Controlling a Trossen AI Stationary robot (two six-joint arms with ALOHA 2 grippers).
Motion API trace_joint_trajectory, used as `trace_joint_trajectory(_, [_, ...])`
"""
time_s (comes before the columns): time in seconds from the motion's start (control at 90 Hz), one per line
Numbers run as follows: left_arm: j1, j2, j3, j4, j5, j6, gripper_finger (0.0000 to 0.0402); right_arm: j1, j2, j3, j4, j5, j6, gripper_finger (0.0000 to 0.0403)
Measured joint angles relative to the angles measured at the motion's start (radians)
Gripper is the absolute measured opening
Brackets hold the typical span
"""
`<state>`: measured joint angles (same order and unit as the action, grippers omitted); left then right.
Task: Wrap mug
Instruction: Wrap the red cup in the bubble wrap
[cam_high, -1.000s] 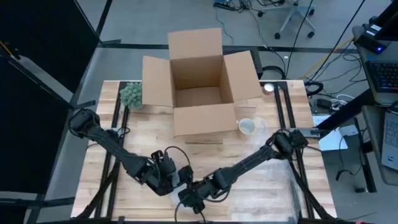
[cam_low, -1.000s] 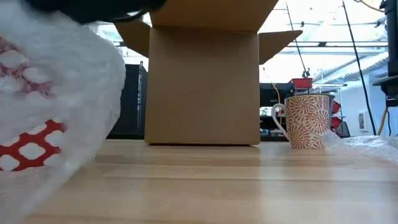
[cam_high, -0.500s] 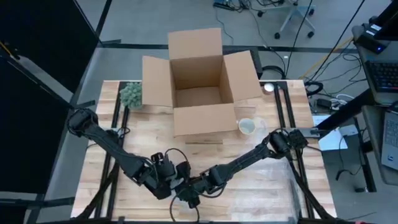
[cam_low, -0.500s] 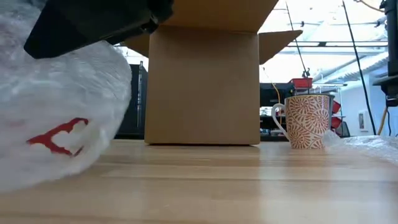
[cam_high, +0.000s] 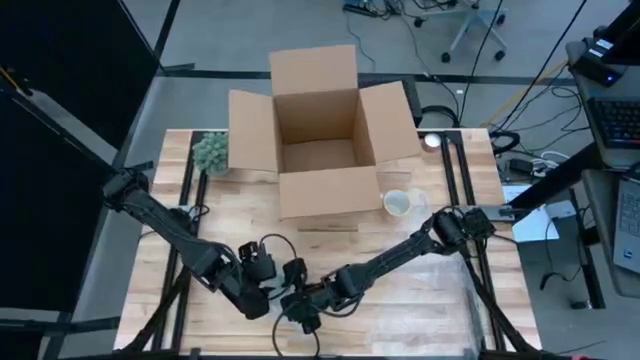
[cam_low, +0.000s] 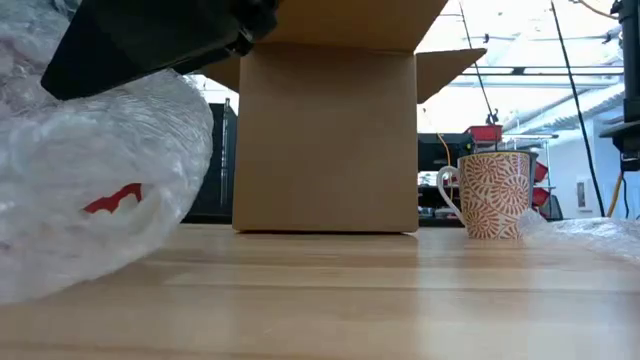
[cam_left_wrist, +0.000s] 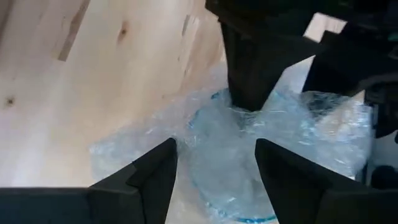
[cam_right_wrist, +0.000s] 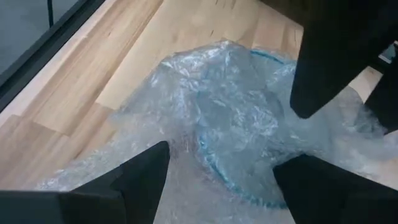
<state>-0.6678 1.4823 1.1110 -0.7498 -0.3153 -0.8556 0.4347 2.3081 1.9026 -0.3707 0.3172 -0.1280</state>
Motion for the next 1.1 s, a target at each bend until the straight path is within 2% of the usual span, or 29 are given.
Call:
trace_joint_trajectory(0.189, [-0.006, -0.043, 0.001, -0.029, -0.004, -0.025, 0.0206, 0.0, 0.0, 0.0, 0.0, 0.0, -0.012, 0.0263])
trace_joint_trajectory(0.344, [-0.007, -0.046, 0.001, -0.204, -0.026, -0.029, 0.0206, 0.0, 0.0, 0.0, -0.001, 0.0, -0.014, 0.0263])
trace_joint_trajectory(0.556, [0.0, -0.063, -0.012, -0.363, -0.069, -0.028, 0.0206, 0.0, 0.0, 0.0, -0.001, 0.0, -0.014, 0.0263])
trace_joint_trajectory(0.656, [0.014, -0.062, -0.054, -0.307, -0.077, -0.027, 0.0206, 0.0, 0.0, 0.0, -0.002, 0.0, -0.014, 0.0263])
trace_joint_trajectory(0.833, [0.011, -0.061, -0.134, -0.065, -0.057, 0.027, 0.0206, 0.0, 0.0, 0.0, -0.005, 0.0, -0.018, 0.0263])
trace_joint_trajectory(1.1, [0.011, -0.062, -0.135, 0.019, -0.058, 0.032, 0.0206, 0.001, 0.0, -0.001, -0.008, -0.002, -0.019, 0.0263])
